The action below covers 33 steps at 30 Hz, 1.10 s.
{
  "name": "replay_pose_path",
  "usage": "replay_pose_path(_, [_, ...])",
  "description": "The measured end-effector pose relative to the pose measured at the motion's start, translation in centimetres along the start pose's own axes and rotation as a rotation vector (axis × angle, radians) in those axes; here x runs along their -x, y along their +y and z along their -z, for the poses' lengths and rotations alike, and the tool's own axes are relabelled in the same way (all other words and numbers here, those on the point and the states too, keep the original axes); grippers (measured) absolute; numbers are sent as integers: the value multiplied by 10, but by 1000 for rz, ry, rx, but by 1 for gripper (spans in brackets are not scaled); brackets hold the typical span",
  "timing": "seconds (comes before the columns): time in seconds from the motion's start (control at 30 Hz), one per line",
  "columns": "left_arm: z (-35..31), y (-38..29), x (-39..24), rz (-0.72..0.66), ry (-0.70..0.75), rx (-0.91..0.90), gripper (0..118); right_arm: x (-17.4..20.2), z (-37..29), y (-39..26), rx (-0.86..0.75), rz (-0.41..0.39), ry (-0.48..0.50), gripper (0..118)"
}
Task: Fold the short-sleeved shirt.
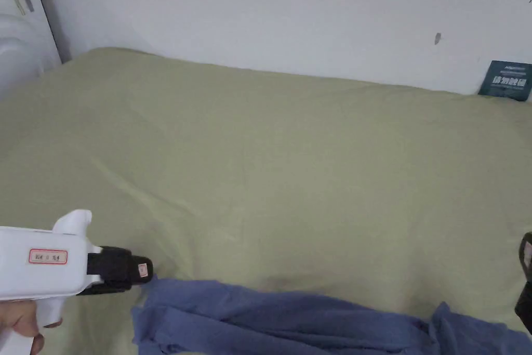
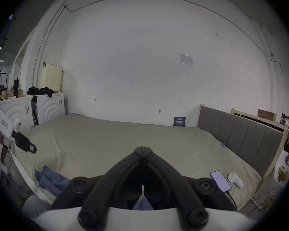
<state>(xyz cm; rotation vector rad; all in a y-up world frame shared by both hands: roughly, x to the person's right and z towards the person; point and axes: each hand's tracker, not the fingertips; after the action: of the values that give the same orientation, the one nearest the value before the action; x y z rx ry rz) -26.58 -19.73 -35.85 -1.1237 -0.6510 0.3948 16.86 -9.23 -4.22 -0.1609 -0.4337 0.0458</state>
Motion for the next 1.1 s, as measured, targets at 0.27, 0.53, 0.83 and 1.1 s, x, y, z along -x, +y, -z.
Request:
replay_pose_path(0.27, [40,-1,57,-86,-130,152,109,7,13,-11,86,-1,8,2])
replay_pose_path(0.53, [70,-3,56,-152,-303,172,111,13,17,-19,131,-11,17,2])
replay_pose_path(0.83, [103,-15,28,-168,-323,215,30,9,14,-22,149,2,20,2])
replay_pose_path(1.1, [79,-1,29,-115,-231,147,7,-4,5,-15,120,6,13,2])
